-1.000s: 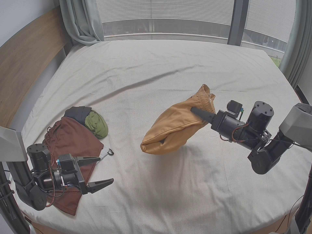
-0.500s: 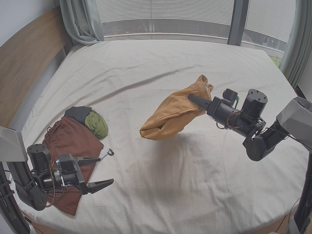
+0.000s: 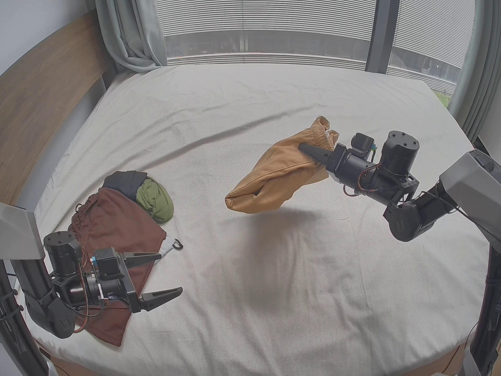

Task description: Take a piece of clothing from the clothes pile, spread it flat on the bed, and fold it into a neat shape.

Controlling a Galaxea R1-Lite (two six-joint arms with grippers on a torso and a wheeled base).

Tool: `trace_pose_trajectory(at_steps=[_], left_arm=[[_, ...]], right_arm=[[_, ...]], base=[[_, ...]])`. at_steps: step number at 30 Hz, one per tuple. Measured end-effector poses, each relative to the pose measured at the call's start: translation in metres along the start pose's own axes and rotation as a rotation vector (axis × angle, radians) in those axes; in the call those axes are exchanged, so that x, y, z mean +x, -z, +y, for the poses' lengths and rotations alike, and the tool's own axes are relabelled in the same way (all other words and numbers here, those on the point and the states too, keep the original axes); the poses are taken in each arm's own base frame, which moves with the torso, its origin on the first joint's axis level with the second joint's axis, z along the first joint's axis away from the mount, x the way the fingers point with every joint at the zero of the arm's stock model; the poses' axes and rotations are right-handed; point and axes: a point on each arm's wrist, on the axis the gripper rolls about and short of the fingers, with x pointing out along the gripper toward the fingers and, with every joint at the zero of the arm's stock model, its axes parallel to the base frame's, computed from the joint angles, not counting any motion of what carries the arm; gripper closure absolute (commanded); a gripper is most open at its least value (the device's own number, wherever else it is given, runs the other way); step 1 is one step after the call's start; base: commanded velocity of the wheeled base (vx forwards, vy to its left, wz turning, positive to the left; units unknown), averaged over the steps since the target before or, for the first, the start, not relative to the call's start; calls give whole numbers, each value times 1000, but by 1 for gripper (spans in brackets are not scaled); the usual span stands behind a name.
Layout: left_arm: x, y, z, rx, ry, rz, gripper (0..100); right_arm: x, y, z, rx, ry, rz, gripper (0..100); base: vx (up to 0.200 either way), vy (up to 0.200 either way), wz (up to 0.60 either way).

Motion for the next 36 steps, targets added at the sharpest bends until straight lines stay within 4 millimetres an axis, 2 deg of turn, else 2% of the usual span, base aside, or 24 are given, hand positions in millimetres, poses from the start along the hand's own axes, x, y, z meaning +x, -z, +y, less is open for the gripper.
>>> trace_pose_trajectory(at_steps=[8, 21, 31, 36], left_arm=[[0, 0, 0, -1, -1, 0, 0], [0, 1, 1, -3, -2, 2, 0], [0, 2, 1, -7, -1, 5, 0], [0, 3, 1, -9, -1, 7, 0]], right_arm=[[13, -13, -8, -2, 11, -8, 100], [37, -18, -28, 6, 25, -1, 100], [58, -51, -24, -16, 11, -33, 100], [66, -60, -28, -25, 7, -46, 100]], base=[[0, 0, 0], [0, 0, 0], [0, 0, 0], [0, 0, 0]])
